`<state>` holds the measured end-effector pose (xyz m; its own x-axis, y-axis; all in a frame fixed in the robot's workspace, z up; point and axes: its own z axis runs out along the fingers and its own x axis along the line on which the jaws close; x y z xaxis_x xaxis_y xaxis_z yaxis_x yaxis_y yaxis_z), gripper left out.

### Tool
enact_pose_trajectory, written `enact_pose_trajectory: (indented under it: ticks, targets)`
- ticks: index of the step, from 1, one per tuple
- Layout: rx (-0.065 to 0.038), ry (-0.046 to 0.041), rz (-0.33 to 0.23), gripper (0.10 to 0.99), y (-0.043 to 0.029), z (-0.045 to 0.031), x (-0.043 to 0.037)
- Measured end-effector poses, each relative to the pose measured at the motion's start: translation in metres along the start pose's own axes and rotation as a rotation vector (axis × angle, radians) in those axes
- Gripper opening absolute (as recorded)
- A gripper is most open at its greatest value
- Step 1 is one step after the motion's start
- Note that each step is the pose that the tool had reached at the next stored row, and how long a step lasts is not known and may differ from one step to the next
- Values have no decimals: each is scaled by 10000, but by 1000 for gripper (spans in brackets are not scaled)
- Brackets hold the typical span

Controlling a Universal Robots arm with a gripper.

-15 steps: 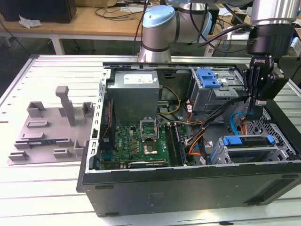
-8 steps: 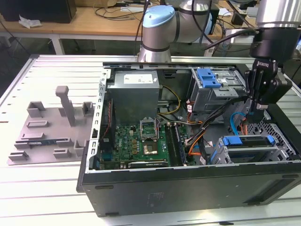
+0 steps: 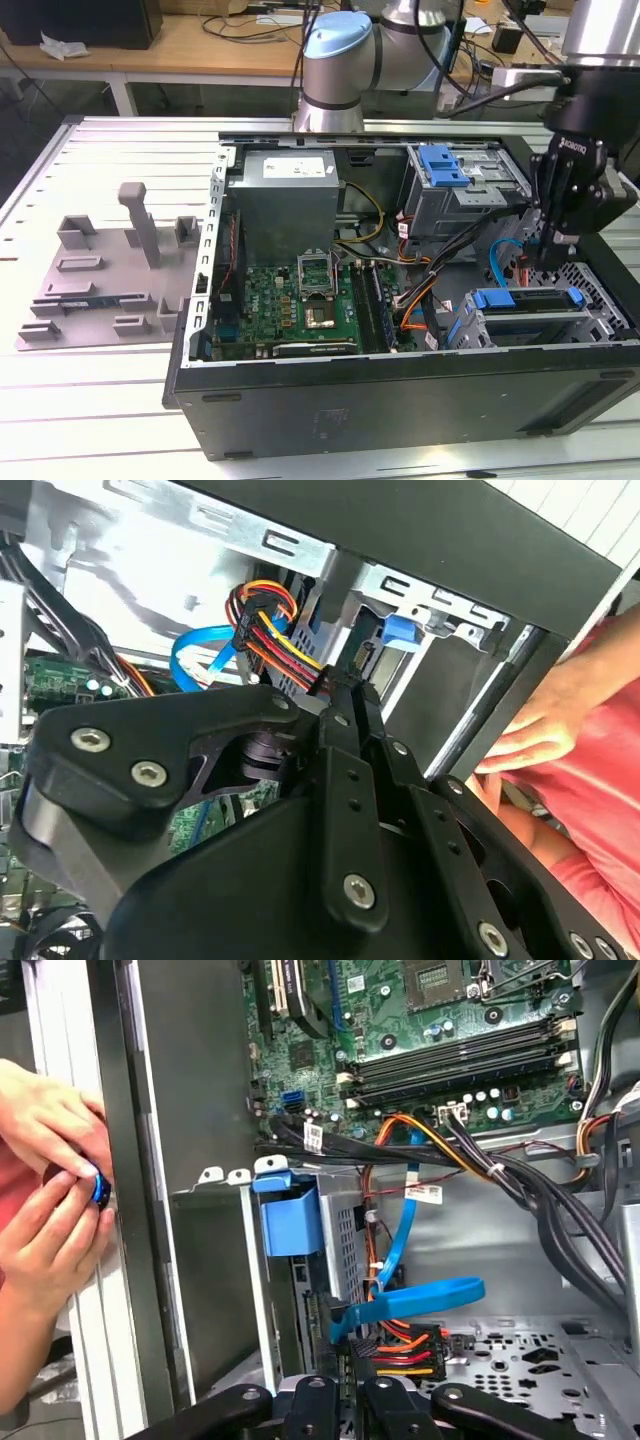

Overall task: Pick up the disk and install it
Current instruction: 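Insert the first disk wire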

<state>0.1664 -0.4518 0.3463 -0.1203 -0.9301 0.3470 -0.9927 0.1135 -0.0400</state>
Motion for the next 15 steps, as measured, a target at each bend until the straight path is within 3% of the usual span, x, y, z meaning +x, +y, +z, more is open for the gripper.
enact_pose_trajectory:
  ticks: [2, 4, 5, 7, 11, 13, 14, 15]
  targets:
    - [-40, -330, -1, 165, -5, 7, 46]
    - [-67, -556, -1, 165, -10, 13, 82]
    - [-91, -748, -2, 165, -14, 16, 113]
    - [-114, -934, -2, 165, -17, 19, 144]
    - [-179, -1476, -3, 165, -29, 24, 244]
    - [-198, -1633, -4, 165, -34, 26, 277]
    - [-212, -1751, -4, 165, -37, 27, 302]
    - [-242, -1997, -4, 165, -42, 34, 350]
